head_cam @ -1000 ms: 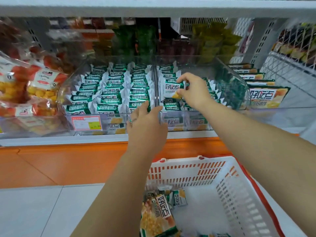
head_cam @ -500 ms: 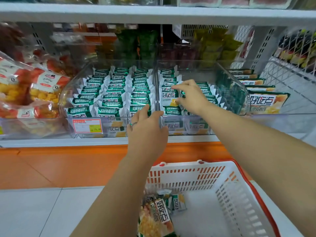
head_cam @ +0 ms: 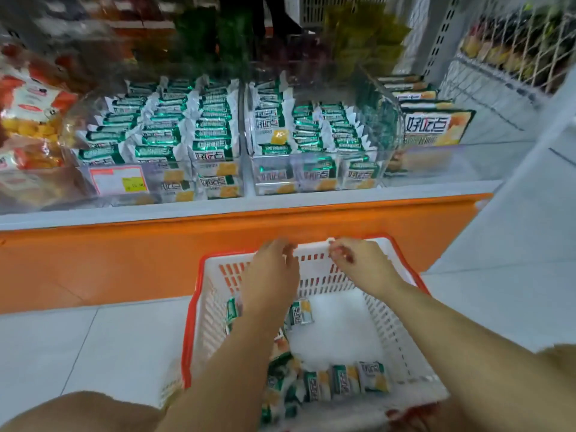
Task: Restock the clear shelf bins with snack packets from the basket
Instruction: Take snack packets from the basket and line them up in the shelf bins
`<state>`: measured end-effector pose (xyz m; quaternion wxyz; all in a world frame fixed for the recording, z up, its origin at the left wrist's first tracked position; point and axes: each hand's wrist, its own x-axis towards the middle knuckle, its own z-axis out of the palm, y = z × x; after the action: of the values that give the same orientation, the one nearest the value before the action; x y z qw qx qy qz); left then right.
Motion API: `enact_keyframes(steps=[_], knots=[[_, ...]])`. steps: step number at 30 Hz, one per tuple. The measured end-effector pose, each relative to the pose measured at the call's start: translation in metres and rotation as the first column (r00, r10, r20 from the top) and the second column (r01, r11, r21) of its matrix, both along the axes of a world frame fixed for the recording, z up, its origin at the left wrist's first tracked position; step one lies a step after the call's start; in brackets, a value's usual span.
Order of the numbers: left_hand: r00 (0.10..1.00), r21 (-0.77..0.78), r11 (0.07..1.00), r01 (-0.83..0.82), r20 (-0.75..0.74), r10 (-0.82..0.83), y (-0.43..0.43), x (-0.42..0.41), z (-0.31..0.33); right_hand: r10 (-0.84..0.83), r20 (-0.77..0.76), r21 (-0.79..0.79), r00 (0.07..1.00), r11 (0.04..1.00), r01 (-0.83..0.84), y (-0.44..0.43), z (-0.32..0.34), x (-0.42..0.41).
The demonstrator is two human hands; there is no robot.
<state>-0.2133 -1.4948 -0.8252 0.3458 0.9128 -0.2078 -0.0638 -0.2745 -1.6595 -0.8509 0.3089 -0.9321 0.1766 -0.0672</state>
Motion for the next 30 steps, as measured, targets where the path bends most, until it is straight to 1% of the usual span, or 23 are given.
enact_keyframes(steps=[1,2,4,6,7,10,12,14,17,20,23,25,26,28,30], knots=[[0.996,0.009,1.000,-0.024,-0.084,0.024,0.003,-0.007,-0.019,0.006,-0.151,-0.002,0.989,1.000,-0.006,-0.006,-0.018,-0.009],[0.988,0.034,0.999,-0.029,-0.153,0.034,0.005,-0.012,-0.037,0.019,-0.299,0.007,0.954,1.000,-0.018,-0.011,-0.035,-0.018],[0.968,0.102,0.995,-0.004,-0.250,0.029,0.011,-0.020,-0.069,0.068,-0.557,0.060,0.828,0.997,-0.042,-0.018,-0.063,-0.032],[0.950,0.177,0.984,0.028,-0.310,0.029,0.019,-0.021,-0.093,0.108,-0.712,0.076,0.694,0.994,-0.076,-0.021,-0.086,-0.038],[0.946,0.216,0.975,0.044,-0.323,0.029,0.022,-0.021,-0.104,0.107,-0.751,0.073,0.652,0.994,-0.078,-0.021,-0.096,-0.039],[0.931,0.357,0.931,0.080,-0.361,0.059,0.028,-0.022,-0.134,0.119,-0.803,0.067,0.584,0.992,-0.111,-0.017,-0.126,-0.041],[0.895,0.402,0.902,0.159,-0.445,0.041,0.029,-0.027,-0.153,0.134,-0.835,0.058,0.534,0.986,-0.156,-0.015,-0.148,-0.044],[0.868,0.426,0.879,0.212,-0.496,0.031,0.031,-0.032,-0.166,0.120,-0.868,0.052,0.483,0.987,-0.151,-0.016,-0.168,-0.050],[0.899,0.437,0.884,0.165,-0.436,0.048,0.031,-0.032,-0.178,0.105,-0.915,0.045,0.390,0.986,-0.161,-0.023,-0.196,-0.063],[0.907,0.469,0.867,0.165,-0.418,0.054,0.028,-0.029,-0.181,0.129,-0.954,0.066,0.270,0.971,-0.229,-0.022,-0.213,-0.072],[0.901,0.477,0.862,0.173,-0.429,0.057,0.026,-0.029,-0.183,0.127,-0.963,0.043,0.239,0.943,-0.330,-0.019,-0.219,-0.070],[0.900,0.482,0.858,0.176,-0.432,0.057,0.025,-0.030,-0.184,0.117,-0.969,0.010,0.216,0.898,-0.440,-0.017,-0.218,-0.068],[0.901,0.480,0.859,0.178,-0.431,0.054,0.026,-0.030,-0.184,0.107,-0.970,-0.013,0.219,0.875,-0.484,-0.015,-0.216,-0.066],[0.897,0.469,0.862,0.193,-0.441,0.039,0.027,-0.029,-0.181,0.093,-0.968,-0.039,0.235,0.863,-0.505,-0.016,-0.212,-0.064],[0.882,0.459,0.860,0.223,-0.471,0.023,0.029,-0.025,-0.176,0.114,-0.964,-0.010,0.239,0.885,-0.465,-0.017,-0.203,-0.061]])
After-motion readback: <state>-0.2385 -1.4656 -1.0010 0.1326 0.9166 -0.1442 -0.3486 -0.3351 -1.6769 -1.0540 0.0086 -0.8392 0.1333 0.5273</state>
